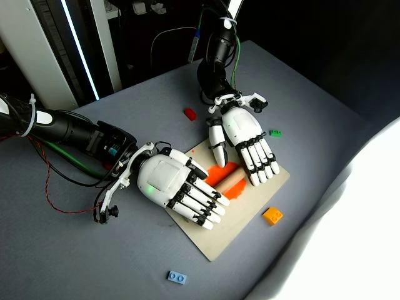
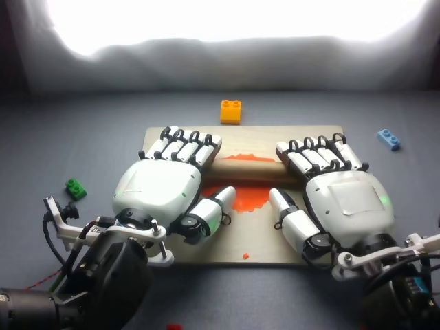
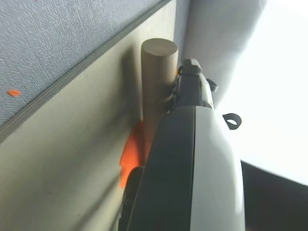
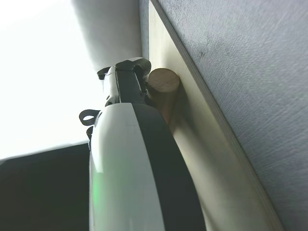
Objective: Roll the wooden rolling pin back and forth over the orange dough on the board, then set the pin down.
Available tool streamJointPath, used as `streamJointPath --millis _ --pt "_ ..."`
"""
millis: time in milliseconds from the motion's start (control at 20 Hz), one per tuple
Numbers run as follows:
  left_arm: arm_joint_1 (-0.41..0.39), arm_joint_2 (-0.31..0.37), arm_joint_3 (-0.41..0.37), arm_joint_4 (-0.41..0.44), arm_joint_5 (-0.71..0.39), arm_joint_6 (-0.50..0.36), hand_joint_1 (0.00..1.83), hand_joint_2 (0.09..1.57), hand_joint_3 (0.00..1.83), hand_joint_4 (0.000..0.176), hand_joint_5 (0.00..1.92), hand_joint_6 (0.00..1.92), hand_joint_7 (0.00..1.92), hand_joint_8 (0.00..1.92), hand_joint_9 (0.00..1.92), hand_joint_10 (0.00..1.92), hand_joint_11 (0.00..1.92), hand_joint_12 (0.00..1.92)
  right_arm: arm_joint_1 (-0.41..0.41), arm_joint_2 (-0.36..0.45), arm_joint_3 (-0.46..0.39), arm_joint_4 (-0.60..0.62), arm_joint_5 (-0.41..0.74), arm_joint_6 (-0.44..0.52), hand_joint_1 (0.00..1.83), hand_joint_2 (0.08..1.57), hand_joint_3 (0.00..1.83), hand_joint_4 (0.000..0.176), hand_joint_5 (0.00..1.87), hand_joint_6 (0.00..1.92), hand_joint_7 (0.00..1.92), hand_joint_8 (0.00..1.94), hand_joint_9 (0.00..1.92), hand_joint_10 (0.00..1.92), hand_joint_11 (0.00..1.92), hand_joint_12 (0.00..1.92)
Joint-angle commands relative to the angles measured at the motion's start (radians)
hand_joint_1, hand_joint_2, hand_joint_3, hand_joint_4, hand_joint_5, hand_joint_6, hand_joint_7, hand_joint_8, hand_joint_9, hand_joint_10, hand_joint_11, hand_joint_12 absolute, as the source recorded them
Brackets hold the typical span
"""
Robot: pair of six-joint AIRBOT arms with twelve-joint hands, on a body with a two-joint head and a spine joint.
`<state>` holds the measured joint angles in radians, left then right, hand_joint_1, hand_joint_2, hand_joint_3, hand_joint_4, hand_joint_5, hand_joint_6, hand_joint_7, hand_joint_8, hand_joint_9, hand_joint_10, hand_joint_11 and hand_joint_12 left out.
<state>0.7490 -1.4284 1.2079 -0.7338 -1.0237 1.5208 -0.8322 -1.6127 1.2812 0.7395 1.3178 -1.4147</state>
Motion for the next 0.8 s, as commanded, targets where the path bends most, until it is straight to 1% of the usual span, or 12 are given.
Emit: streamJointPath --millis 0,250,300,350,450,500,600,650,750 --pt "0.009 0.007 -0.007 0.020 -0.028 0.000 0.00 1.54 0.00 0.000 0.18 0.00 0.19 0.00 0.13 0.01 0.03 0.05 -0.017 -0.001 -0.008 -0.002 0.016 -0.004 0.00 1.57 0.08 0.000 0.34 0.00 0.37 0.00 0.29 0.00 0.00 0.66" --pt "0.019 0.035 -0.030 0.020 -0.028 -0.003 0.00 1.54 0.00 0.000 0.18 0.00 0.18 0.00 0.13 0.00 0.00 0.09 -0.025 0.002 -0.017 -0.002 0.020 -0.009 0.00 1.57 0.09 0.000 0.36 0.01 0.39 0.00 0.32 0.01 0.00 0.71" --pt "0.023 0.039 -0.035 0.020 -0.028 -0.007 0.00 1.55 0.00 0.000 0.17 0.00 0.18 0.00 0.12 0.00 0.00 0.06 -0.027 0.003 -0.019 -0.003 0.021 -0.010 0.00 1.57 0.09 0.000 0.36 0.00 0.39 0.00 0.31 0.01 0.00 0.71" --pt "0.025 0.042 -0.038 0.021 -0.028 -0.009 0.00 1.54 0.00 0.000 0.18 0.00 0.18 0.00 0.13 0.00 0.00 0.11 -0.028 0.003 -0.021 -0.004 0.024 -0.012 0.00 1.57 0.09 0.000 0.36 0.00 0.39 0.00 0.32 0.01 0.00 0.71" --pt "0.029 0.046 -0.044 0.021 -0.028 -0.012 0.00 1.54 0.00 0.000 0.19 0.00 0.19 0.00 0.13 0.00 0.00 0.12 -0.029 0.003 -0.023 -0.004 0.026 -0.013 0.00 1.57 0.09 0.000 0.34 0.00 0.38 0.00 0.31 0.00 0.00 0.68" --pt "0.032 0.050 -0.052 0.021 -0.029 -0.015 0.00 1.54 0.00 0.000 0.19 0.00 0.20 0.00 0.14 0.00 0.00 0.16 -0.032 0.004 -0.027 -0.012 0.032 -0.014 0.00 1.57 0.08 0.000 0.35 0.00 0.39 0.00 0.32 0.01 0.00 0.71" --pt "0.032 0.052 -0.056 0.022 -0.032 -0.015 0.00 1.54 0.00 0.000 0.19 0.00 0.20 0.00 0.14 0.00 0.00 0.16 -0.036 0.006 -0.030 -0.020 0.033 -0.014 0.00 1.57 0.08 0.000 0.35 0.00 0.39 0.00 0.32 0.01 0.00 0.71" --pt "0.032 0.052 -0.059 0.023 -0.036 -0.015 0.00 1.54 0.00 0.000 0.18 0.00 0.18 0.00 0.12 0.00 0.00 0.12 -0.039 0.007 -0.033 -0.025 0.033 -0.014 0.00 1.57 0.09 0.000 0.35 0.00 0.38 0.00 0.31 0.00 0.00 0.69" --pt "0.034 0.054 -0.068 0.031 -0.042 -0.019 0.00 1.54 0.00 0.000 0.19 0.01 0.20 0.00 0.14 0.01 0.00 0.14 -0.043 0.008 -0.041 -0.033 0.040 -0.018 0.00 1.57 0.09 0.000 0.33 0.00 0.37 0.00 0.30 0.00 0.00 0.64"
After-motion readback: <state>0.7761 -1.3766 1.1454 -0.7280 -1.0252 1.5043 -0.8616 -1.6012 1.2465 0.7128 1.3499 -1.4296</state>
